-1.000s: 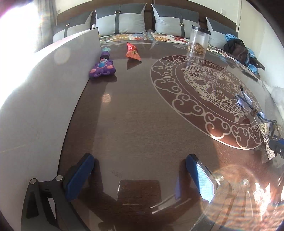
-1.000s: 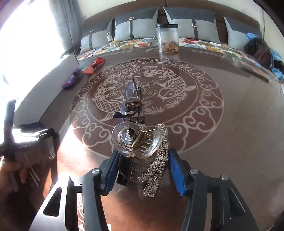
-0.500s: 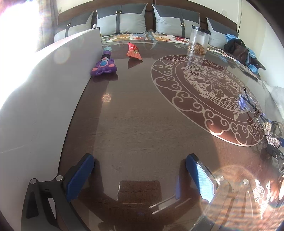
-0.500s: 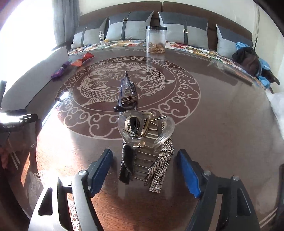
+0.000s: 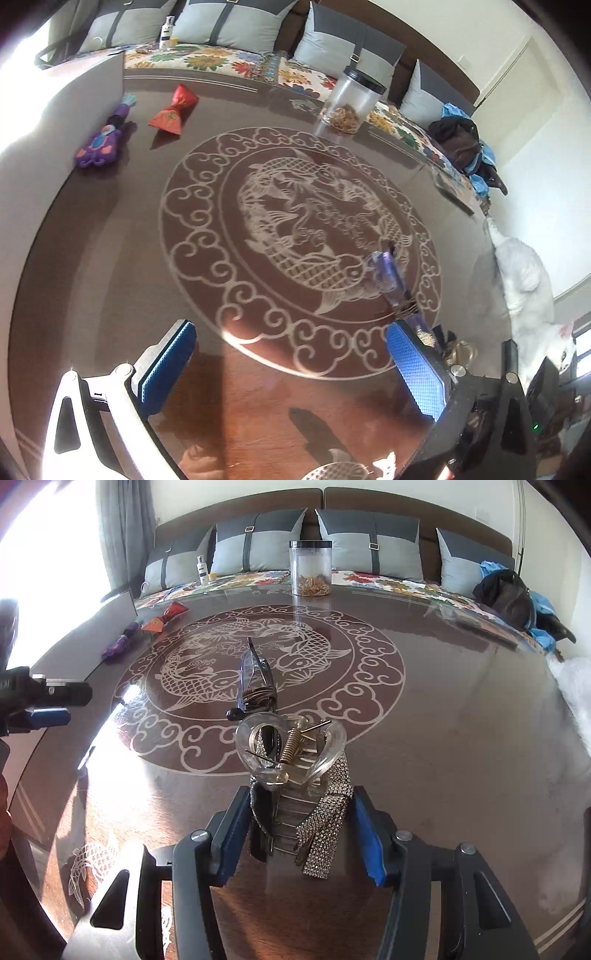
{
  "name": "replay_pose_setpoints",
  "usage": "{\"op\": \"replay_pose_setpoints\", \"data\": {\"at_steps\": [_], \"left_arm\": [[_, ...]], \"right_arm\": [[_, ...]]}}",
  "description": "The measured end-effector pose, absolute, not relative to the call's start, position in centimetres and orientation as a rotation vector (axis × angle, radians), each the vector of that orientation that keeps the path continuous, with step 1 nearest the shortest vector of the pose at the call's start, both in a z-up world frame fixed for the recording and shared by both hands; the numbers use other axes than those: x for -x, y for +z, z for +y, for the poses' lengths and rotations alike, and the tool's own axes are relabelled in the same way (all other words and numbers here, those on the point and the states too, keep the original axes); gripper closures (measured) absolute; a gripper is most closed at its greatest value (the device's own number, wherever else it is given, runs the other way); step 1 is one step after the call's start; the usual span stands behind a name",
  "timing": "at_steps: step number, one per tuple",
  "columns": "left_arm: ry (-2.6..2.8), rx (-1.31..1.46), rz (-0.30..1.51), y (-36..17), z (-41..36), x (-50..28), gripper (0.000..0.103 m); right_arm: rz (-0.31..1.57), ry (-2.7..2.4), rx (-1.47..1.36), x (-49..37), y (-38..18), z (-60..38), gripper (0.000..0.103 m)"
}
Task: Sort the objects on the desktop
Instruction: 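Grasp the black-framed glasses with the left tool while the right tool holds the clip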
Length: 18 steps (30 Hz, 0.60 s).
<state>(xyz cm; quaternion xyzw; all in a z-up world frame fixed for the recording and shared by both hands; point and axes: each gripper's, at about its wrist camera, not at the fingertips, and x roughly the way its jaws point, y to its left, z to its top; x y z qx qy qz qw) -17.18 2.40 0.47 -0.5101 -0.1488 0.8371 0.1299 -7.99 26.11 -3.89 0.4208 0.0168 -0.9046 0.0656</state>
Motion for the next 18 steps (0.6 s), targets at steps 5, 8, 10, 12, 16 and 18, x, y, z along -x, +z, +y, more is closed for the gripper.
{"op": "replay_pose_setpoints", "data": {"at_steps": [5,8,10,12,16,18], "left_arm": [[2.301,1.642,-0.259,0.4,10.1,21.6,0.000],[2.292,1.676,-0.158,0.0,13.2,22.4,0.000],[2.277,1.704,-0.161,-0.5,14.2,22.8,0.000],[2.264,1.768,-0.156,-1.6,15.0,23.0,0.000],[2.255,1.827,-0.130,-3.2,15.9,23.0,0.000],[2.252,1.822,-0.089,-3.4,16.3,22.8,0.006]], "right_arm": [[0.092,-2.742,-1.264,7.7,-4.0,25.6,0.049],[0.092,-2.742,-1.264,7.6,-4.0,25.6,0.049],[0.097,-2.743,-1.265,7.6,-4.0,25.5,0.049],[0.098,-2.743,-1.265,7.6,-4.0,25.5,0.049],[0.096,-2.743,-1.265,7.6,-4.0,25.4,0.049],[0.097,-2.743,-1.264,7.5,-4.0,25.4,0.049]]}}
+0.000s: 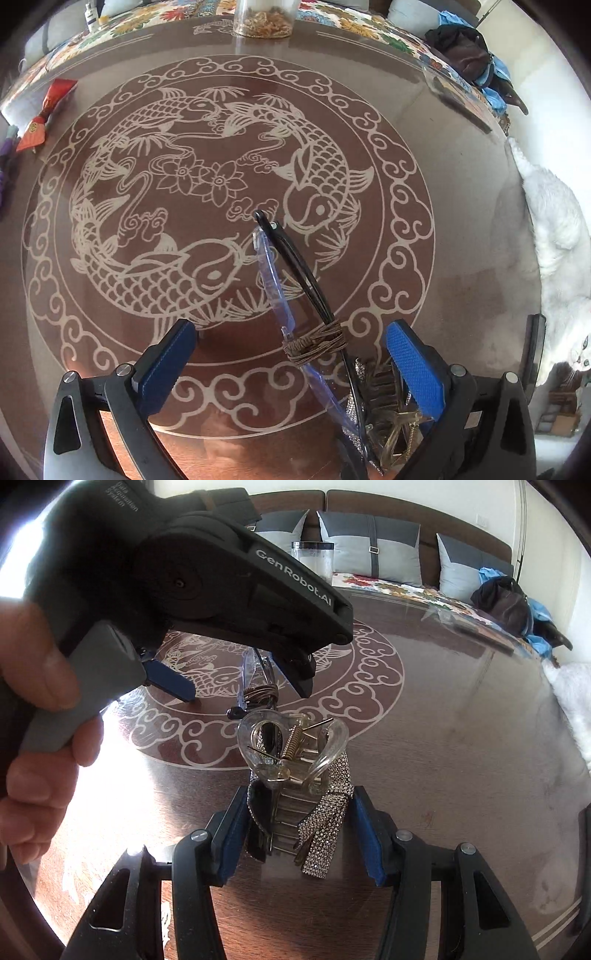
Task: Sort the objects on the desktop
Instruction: 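Grasp the black-framed glasses with the left tool while the right tool holds the clip, then lower the glasses and clip onto the table and open both tools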
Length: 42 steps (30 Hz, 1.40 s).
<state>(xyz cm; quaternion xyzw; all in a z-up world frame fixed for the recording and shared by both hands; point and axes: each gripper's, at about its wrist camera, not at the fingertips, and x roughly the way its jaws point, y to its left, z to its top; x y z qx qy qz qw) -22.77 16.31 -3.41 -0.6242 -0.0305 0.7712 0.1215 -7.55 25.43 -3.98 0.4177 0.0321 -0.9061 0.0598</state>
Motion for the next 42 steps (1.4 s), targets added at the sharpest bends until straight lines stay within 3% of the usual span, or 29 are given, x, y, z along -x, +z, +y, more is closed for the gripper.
{"op": "replay_pose_setpoints", "data": {"at_steps": [1,2,3,4,12,18,32,34,36,42], "left_arm": [[2.286,1.792,-0.055,-3.1,16.4,22.6,0.019],[2.309,1.759,-0.013,-2.7,16.6,22.4,0.053],[2.285,1.746,-0.017,-2.6,16.6,22.4,0.066],[2.262,1.746,-0.044,-2.7,16.4,22.4,0.068],[2.428,1.525,-0.180,3.0,11.7,21.9,0.077],[2.426,1.480,-0.118,5.9,7.1,20.5,0.077],[2.428,1.521,-0.149,0.2,-3.3,6.1,0.076],[2.423,1.559,-0.154,-0.9,-4.0,5.4,0.073],[2.435,1.598,-0.177,-1.7,-4.8,5.6,0.061],[2.479,1.588,-0.252,-2.0,-6.2,6.8,0.059]], "right_arm": [[0.098,-2.743,-1.264,7.5,-4.0,25.4,0.049],[0.100,-2.744,-1.265,7.5,-4.0,25.4,0.049],[0.102,-2.744,-1.265,7.5,-4.0,25.4,0.049],[0.103,-2.744,-1.265,7.5,-4.0,25.4,0.049],[0.111,-2.746,-1.265,7.3,-3.9,25.3,0.049],[0.112,-2.746,-1.265,7.2,-3.9,25.3,0.049],[0.120,-2.747,-1.265,7.1,-3.7,25.2,0.049],[0.120,-2.747,-1.265,7.1,-3.7,25.2,0.049],[0.119,-2.747,-1.265,7.1,-3.7,25.2,0.049],[0.119,-2.746,-1.265,7.1,-3.7,25.2,0.049]]}}
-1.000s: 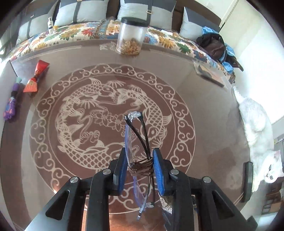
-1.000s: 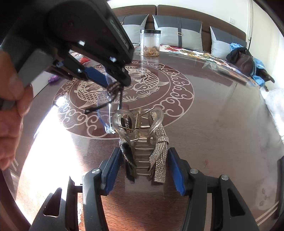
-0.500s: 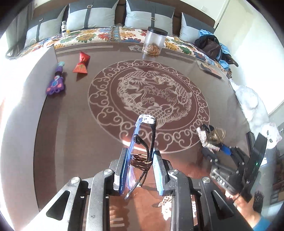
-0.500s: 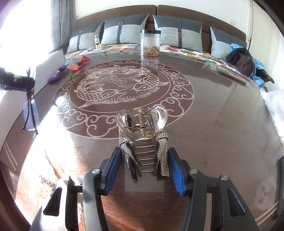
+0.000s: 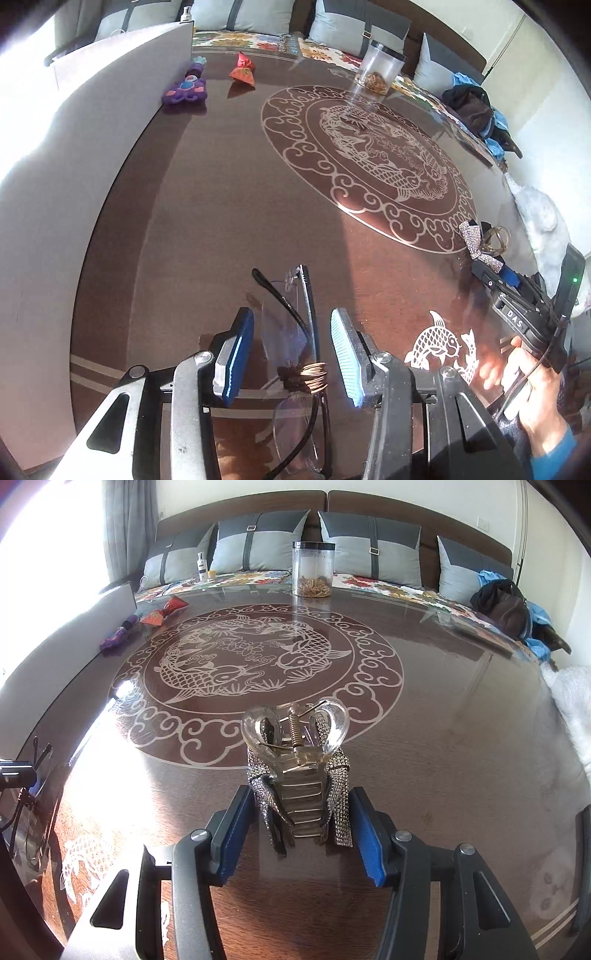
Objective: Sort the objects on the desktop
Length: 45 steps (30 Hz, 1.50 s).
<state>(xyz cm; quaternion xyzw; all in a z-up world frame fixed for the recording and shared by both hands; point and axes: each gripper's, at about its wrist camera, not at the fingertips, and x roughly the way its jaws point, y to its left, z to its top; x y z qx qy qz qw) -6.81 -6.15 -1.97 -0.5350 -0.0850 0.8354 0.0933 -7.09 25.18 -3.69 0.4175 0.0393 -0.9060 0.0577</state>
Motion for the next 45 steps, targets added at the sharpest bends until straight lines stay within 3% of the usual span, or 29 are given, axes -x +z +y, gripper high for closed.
{"op": "replay_pose_setpoints", "data": {"at_steps": [2,5,6,10,15,20,22,24,25,29,36,40,45], "left_arm": [[2.492,1.565,-0.217,-1.4,-5.8,6.5,0.053],[2.530,1.523,-0.125,-0.8,-4.9,5.2,0.025],[2.539,1.505,-0.099,-0.8,-4.6,4.7,0.023],[2.564,1.548,-0.028,-2.0,-3.8,4.6,0.022],[2.620,1.578,-0.082,-3.1,-4.8,4.6,0.022],[2.651,1.564,0.015,-3.7,-5.0,4.3,0.022],[2.667,1.544,0.066,-3.9,-4.6,4.2,0.017],[2.674,1.538,0.038,-4.2,-4.8,4.1,0.002],[2.681,1.529,0.058,-4.3,-4.6,4.1,0.000],[2.705,1.501,0.039,-4.4,-4.6,3.9,0.000],[2.736,1.463,0.026,-4.5,-4.5,3.7,0.000],[2.758,1.440,0.018,-4.5,-4.5,3.5,0.000],[2.781,1.394,0.020,-4.6,-4.5,3.0,0.000]], "right_arm": [[0.119,-2.746,-1.265,7.1,-3.7,25.2,0.049],[0.120,-2.746,-1.265,7.1,-3.7,25.2,0.049],[0.120,-2.746,-1.265,7.1,-3.7,25.2,0.049],[0.120,-2.746,-1.265,7.1,-3.7,25.2,0.049],[0.120,-2.746,-1.265,7.1,-3.7,25.2,0.049],[0.117,-2.744,-1.265,7.1,-3.7,25.2,0.049],[0.118,-2.744,-1.265,7.1,-3.7,25.2,0.049],[0.121,-2.746,-1.265,7.1,-3.6,25.2,0.049],[0.128,-2.748,-1.264,7.1,-3.7,25.1,0.049],[0.138,-2.681,-1.237,7.1,-3.6,24.1,0.048],[0.321,-2.619,-1.170,6.1,-3.7,20.4,0.048],[0.192,-2.616,-1.247,7.1,-4.0,21.7,0.022],[0.218,-2.592,-1.252,7.2,-4.1,21.3,0.015]]}}
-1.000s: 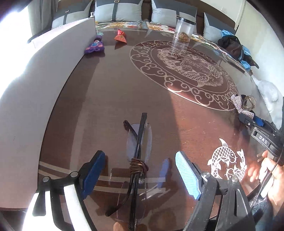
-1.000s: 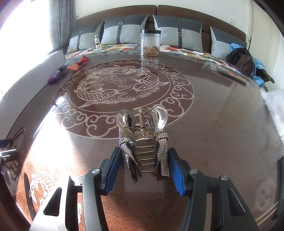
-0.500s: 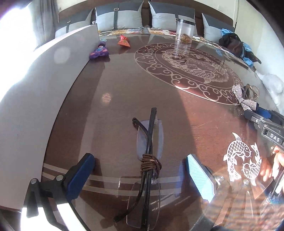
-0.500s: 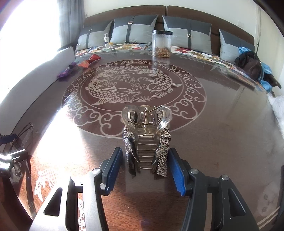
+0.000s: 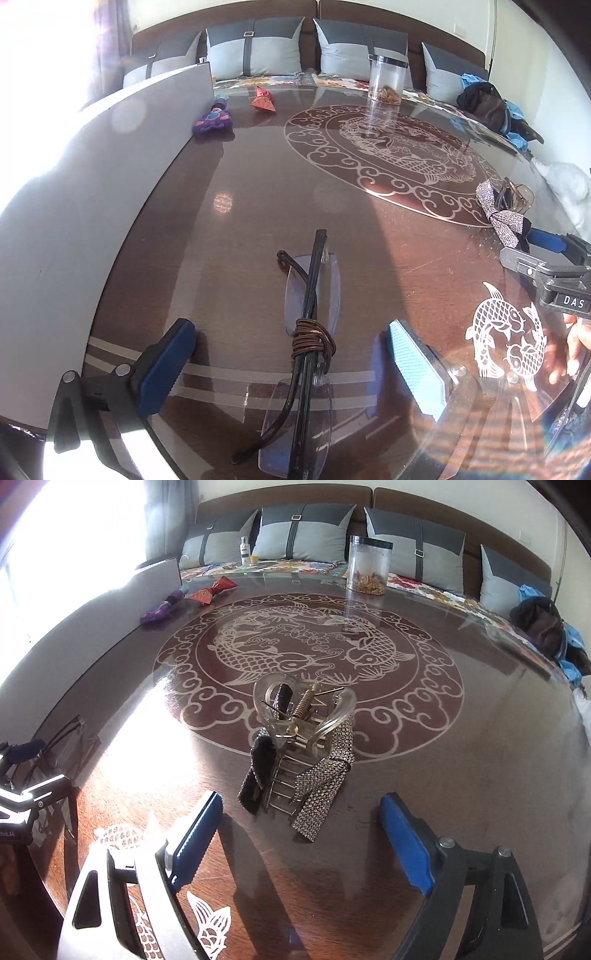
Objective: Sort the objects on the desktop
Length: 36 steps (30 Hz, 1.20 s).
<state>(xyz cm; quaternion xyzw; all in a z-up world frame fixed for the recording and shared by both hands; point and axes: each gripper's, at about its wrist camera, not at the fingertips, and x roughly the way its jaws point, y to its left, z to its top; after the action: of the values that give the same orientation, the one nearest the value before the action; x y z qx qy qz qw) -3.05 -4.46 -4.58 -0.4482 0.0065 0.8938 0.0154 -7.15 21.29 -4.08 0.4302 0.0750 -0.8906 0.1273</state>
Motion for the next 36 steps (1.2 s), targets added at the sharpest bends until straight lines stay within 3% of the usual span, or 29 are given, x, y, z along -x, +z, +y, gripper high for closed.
{"op": "replay_pose_setpoints", "data": {"at_steps": [18,36], "left_arm": [[2.816,1.319,0.021,-4.75,-4.39,2.52,0.000],[2.827,1.295,0.020,-4.84,-4.43,2.18,0.000]], "right_arm": [[0.213,-2.564,-1.290,7.60,-4.31,21.20,0.001],[0.214,-2.563,-1.290,7.64,-4.36,21.21,0.000]]}}
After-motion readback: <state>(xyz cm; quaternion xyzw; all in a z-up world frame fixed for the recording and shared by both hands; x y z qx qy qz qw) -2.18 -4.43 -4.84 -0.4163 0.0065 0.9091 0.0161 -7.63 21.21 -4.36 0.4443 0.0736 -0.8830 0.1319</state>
